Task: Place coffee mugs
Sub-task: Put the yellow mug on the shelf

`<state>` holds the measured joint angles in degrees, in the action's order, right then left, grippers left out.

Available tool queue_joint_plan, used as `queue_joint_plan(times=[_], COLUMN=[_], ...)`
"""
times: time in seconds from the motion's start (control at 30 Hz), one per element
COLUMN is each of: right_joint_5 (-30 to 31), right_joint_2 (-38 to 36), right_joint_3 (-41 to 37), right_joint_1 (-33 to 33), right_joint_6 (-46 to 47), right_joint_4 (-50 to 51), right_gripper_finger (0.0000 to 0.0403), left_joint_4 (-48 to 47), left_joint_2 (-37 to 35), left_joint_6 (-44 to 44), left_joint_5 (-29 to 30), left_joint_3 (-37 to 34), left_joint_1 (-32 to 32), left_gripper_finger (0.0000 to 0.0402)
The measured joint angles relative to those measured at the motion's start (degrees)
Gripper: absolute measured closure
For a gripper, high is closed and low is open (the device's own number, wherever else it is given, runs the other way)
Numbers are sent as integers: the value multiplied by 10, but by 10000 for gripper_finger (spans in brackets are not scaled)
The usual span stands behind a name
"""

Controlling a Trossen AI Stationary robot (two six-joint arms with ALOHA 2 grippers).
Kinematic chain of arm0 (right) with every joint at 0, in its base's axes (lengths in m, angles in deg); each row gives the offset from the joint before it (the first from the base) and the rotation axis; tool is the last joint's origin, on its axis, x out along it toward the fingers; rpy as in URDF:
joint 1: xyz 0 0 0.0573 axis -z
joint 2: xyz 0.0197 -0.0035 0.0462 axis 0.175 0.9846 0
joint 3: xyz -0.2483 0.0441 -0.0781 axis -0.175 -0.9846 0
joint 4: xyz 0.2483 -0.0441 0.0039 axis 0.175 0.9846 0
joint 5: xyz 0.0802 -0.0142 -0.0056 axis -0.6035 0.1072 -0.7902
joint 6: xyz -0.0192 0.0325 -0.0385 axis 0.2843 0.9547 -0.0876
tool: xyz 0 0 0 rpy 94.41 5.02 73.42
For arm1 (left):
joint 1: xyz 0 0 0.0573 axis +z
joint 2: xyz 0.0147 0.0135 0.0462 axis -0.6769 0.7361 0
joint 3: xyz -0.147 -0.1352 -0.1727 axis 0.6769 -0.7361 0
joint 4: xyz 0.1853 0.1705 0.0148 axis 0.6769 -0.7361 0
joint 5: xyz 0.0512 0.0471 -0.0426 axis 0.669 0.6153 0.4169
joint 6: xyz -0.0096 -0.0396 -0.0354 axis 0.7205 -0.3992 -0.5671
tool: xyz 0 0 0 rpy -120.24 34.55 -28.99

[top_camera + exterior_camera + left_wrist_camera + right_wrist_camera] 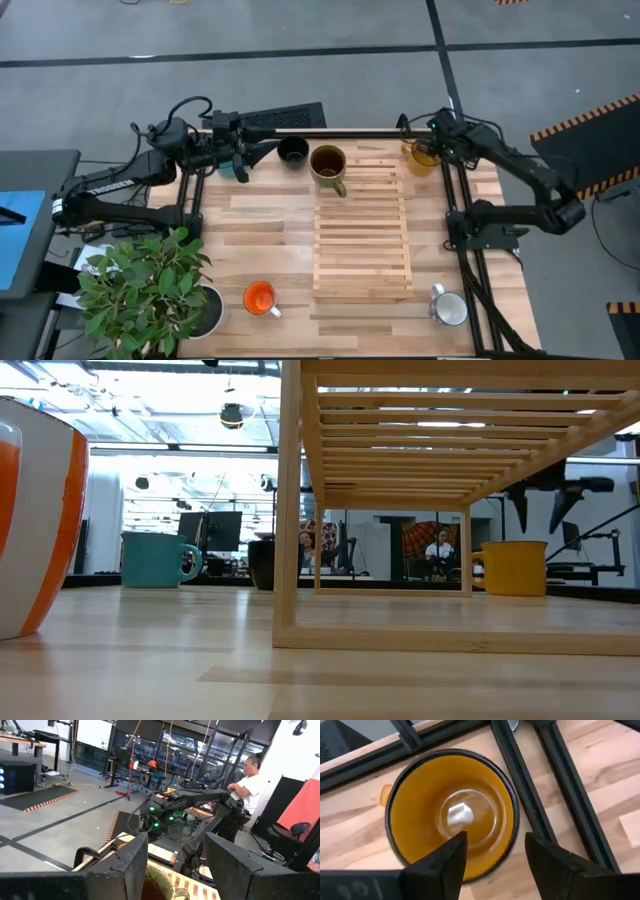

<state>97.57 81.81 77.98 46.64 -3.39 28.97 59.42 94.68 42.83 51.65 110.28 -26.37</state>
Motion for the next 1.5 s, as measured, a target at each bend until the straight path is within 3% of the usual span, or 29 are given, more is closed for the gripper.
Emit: queue_joint_plan(times=[0.43,0.63,0.8,0.93,1.13,1.3,1.5], right_joint_5=[-8,-57,-58,-57,-58,-55,-40], right_joint_2=[63,72,72,72,61,13,-55], right_joint_3=[-8,-49,-51,-51,-50,-39,31], right_joint_1=[63,88,89,90,90,89,88], right_joint_6=[-53,-54,-56,-60,-87,-121,-144], right_joint_4=[-6,-52,-66,-77,-79,-21,37], right_gripper_finger=[183,184,190,231,358,360,360], left_joint_4=[0,0,0,0,0,0,-1], left_joint_2=[0,0,0,0,0,0,0], left_joint_6=[0,0,0,0,0,0,0], left_joint_5=[12,20,24,34,36,36,37], left_joint_3=[0,0,0,0,0,0,0], left_joint_1=[0,0,0,0,0,0,0], left_gripper_finger=[223,223,223,223,223,223,223])
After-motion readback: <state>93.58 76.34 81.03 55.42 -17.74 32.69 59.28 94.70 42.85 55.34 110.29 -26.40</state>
